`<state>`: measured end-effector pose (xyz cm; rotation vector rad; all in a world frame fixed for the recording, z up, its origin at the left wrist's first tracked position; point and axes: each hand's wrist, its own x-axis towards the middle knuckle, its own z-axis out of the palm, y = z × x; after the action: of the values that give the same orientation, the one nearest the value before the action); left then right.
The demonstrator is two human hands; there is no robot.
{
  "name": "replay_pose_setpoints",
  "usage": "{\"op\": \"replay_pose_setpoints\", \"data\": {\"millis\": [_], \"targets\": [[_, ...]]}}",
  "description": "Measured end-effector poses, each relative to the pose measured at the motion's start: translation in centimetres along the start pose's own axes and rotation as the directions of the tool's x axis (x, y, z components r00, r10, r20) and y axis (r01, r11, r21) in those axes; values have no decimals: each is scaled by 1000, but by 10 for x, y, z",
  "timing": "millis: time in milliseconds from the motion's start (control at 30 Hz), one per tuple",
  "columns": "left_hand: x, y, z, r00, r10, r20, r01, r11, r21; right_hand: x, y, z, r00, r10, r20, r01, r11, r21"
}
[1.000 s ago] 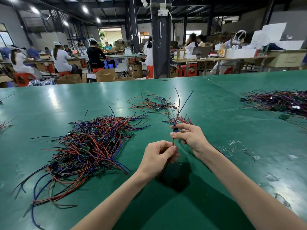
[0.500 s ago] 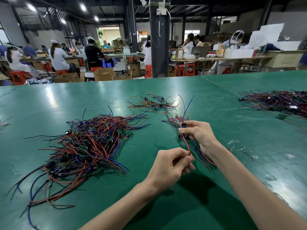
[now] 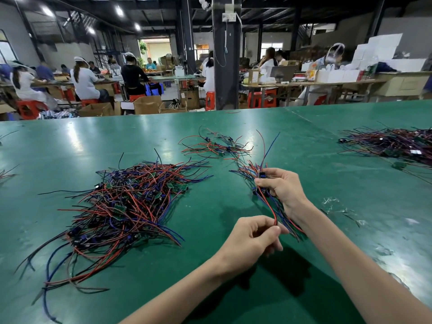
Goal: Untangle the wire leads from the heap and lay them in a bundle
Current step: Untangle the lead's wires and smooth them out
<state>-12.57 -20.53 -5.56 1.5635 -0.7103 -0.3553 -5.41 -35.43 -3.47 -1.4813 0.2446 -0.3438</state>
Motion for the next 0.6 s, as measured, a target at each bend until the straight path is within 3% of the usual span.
{"op": "replay_pose_setpoints", "data": {"millis": [200,600], "targets": [[0,5,-4,992,-111,58,117,988,-98,2,2,0,1000,-3,5,4,1000,-22],[-5,2,-2,992,126,-29,-118,971,209,6,4,-3,999,34,11,-34,999,-26]]}}
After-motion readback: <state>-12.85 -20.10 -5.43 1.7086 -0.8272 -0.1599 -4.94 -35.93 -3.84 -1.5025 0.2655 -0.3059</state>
